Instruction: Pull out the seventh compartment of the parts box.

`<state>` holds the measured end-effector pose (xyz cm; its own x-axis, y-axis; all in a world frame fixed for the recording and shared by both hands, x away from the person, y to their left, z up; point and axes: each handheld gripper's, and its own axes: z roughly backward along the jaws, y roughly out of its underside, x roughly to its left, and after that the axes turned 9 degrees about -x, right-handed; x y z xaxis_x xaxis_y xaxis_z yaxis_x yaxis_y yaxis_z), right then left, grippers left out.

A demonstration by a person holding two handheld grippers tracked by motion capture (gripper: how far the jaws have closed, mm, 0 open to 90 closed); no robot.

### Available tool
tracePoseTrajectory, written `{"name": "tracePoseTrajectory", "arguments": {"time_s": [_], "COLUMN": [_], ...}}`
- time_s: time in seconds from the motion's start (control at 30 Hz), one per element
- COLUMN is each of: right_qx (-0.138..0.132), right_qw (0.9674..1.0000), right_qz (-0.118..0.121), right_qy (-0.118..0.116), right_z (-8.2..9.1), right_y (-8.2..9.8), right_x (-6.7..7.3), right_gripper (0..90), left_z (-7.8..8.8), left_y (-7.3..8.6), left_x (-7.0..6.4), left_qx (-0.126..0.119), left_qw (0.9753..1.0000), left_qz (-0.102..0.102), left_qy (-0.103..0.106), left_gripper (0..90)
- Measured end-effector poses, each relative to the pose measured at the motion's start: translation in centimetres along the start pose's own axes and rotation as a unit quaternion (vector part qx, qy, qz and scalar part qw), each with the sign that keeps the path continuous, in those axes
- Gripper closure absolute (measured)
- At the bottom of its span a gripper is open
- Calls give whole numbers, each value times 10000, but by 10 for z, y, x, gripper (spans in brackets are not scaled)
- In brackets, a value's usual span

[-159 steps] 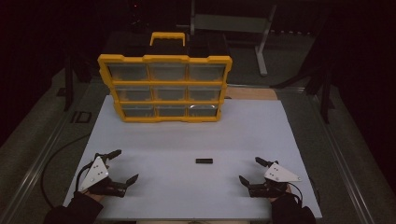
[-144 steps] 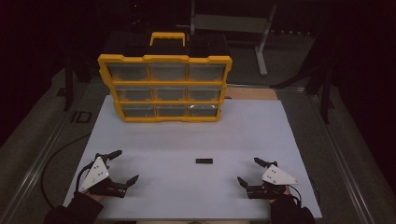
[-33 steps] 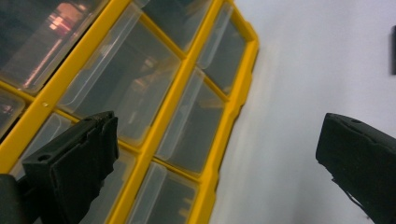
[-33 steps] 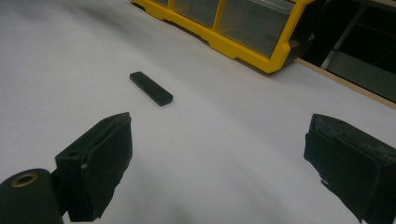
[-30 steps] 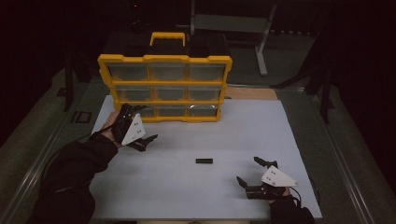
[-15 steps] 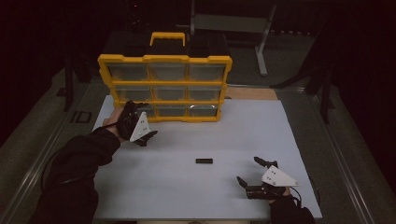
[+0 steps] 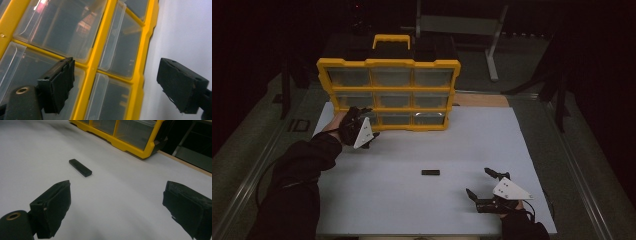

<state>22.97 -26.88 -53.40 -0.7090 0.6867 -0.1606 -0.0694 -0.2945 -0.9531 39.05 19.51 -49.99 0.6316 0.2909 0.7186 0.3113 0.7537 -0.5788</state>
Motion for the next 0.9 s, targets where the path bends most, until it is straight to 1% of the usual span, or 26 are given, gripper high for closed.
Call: {"name": "tracePoseTrajectory", "arguments": {"time_s": [0.03, 0.1, 0.17, 0.2, 0.23, 0.27, 0.3, 0.33, 0.4, 0.43, 0.5, 0.53, 0.57, 0.63, 0.67, 0.77, 0.8, 0.83, 0.87, 0.9], "right_qx": [-6, -11, -11, -10, -10, -7, -9, -9, -3, -15, -9, -6, -11, -10, -8, -12, -11, -12, -12, -10], "right_qw": [10000, 10000, 10000, 10000, 10000, 10000, 10000, 10000, 10000, 10000, 10000, 10000, 10000, 10000, 10000, 10000, 10000, 10000, 10000, 10000], "right_qz": [19, 2, 1, 4, 2, 0, 10, 16, 11, -24, -19, -17, -20, -19, -15, -1, -1, -12, -9, 2], "right_qy": [8, 9, 13, 11, 13, 14, 22, 24, 29, 45, 45, 49, 51, 52, 53, 50, 54, 54, 53, 50], "right_z": [0, 0, 0, 0, 0, 0, 0, 1, 1, 1, 1, 1, 1, 1, 1, 0, 0, 0, 0, 0], "right_y": [0, 0, 0, 0, 0, 0, 0, 0, 0, 0, 0, 0, 0, 0, 0, 0, 0, 1, 1, 0], "right_x": [0, 0, 0, 0, 0, 0, 0, 0, -1, 0, 0, 0, 0, 0, 0, -1, -1, -1, -1, -1], "right_gripper": [80, 80, 80, 80, 80, 80, 80, 80, 80, 80, 80, 80, 80, 80, 80, 80, 80, 80, 80, 80], "left_z": [-1, -4, -5, -6, -7, -8, -8, -9, -9, -10, -12, -13, -15, -17, -18, -21, -22, -23, -23, -24], "left_y": [1, 4, 6, 6, 7, 9, 10, 11, 13, 14, 15, 16, 16, 16, 16, 15, 15, 15, 15, 15], "left_x": [0, -1, -1, -1, -1, -1, 0, 0, 1, 1, -1, -2, -2, -2, -2, -3, -4, -4, -3, -3], "left_qx": [27, 47, 135, 137, 243, 297, 330, 364, 371, 374, 405, 418, 438, 437, 433, 494, 511, 523, 541, 542], "left_qw": [10000, 9999, 9995, 9994, 9988, 9984, 9984, 9981, 9981, 9977, 9973, 9969, 9968, 9963, 9963, 9949, 9945, 9945, 9938, 9938], "left_qz": [-46, -99, -262, -308, -412, -469, -455, -497, -498, -562, -608, -665, -671, -742, -743, -876, -908, -909, -956, -953], "left_qy": [20, 46, 63, 73, 87, 81, 83, 56, 53, 47, 83, 56, 73, -1, 2, -24, -63, -79, -163, -197], "left_gripper": [167, 195, 213, 234, 260, 292, 311, 319, 338, 348, 348, 351, 351, 354, 374, 413, 420, 446, 463, 464]}}
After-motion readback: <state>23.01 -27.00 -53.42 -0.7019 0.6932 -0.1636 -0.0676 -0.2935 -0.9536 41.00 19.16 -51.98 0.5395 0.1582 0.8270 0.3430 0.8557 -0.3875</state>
